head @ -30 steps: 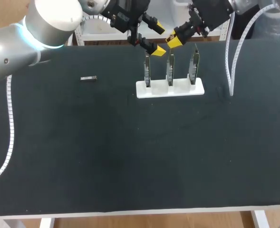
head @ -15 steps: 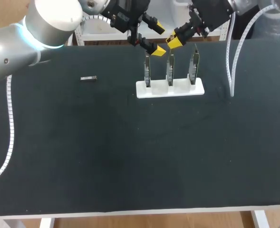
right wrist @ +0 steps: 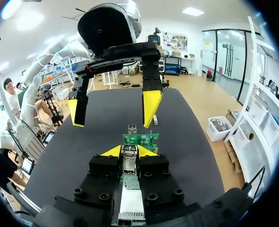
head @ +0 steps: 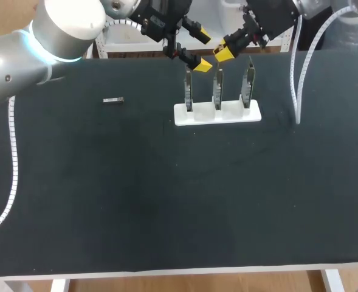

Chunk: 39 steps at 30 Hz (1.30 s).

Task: Pick up the optical module with the left hand, and insert it into the network port with the right hand.

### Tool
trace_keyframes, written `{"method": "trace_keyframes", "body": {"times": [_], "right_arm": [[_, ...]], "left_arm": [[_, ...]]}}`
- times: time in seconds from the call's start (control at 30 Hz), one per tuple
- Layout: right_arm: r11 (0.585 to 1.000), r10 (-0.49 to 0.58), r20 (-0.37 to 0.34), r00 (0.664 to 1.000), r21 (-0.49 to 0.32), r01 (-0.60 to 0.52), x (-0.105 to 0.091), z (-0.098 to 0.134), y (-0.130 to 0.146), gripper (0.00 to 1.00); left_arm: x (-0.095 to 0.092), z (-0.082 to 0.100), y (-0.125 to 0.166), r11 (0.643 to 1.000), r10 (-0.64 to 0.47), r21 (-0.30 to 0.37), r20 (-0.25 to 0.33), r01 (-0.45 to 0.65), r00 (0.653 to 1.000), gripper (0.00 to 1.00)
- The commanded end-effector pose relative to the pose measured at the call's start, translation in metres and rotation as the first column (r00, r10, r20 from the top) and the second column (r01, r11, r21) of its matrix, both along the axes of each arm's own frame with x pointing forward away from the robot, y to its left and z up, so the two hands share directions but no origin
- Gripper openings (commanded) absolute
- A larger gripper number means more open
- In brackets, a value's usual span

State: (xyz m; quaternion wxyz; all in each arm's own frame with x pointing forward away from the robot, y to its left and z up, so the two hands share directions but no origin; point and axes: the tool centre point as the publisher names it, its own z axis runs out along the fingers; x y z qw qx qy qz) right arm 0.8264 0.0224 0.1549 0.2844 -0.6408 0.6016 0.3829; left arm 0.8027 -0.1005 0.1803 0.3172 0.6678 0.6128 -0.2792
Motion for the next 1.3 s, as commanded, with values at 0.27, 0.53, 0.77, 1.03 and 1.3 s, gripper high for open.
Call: {"method": "trace_keyframes", "body": {"times": [0.27,0.53,0.77,1.03,1.3], "right_arm": [[0.996,0.046,0.012,0.999,0.072,-0.047,0.001,0.007,0.004,0.00],[0.997,0.035,0.021,0.999,0.075,-0.037,-0.002,0.012,0.004,0.00],[0.997,0.035,0.021,0.999,0.075,-0.037,-0.002,0.012,0.004,0.00],[0.997,0.028,0.027,0.999,0.065,-0.029,-0.003,0.013,0.004,0.00],[0.998,0.022,0.026,0.999,0.065,-0.024,-0.002,0.009,0.002,0.00]], "left_arm": [[-0.001,0.000,-0.001,1.000,0.002,0.004,0.000,-0.002,1.000,1.00],[-0.001,0.000,-0.001,1.000,0.002,0.004,0.000,-0.002,1.000,1.00],[-0.001,0.000,-0.001,1.000,0.002,0.004,0.000,-0.002,1.000,1.00],[-0.001,0.000,-0.001,1.000,0.002,0.004,0.000,-0.002,1.000,1.00],[-0.001,0.000,-0.001,1.000,0.002,0.004,0.000,-0.002,1.000,1.00]]}}
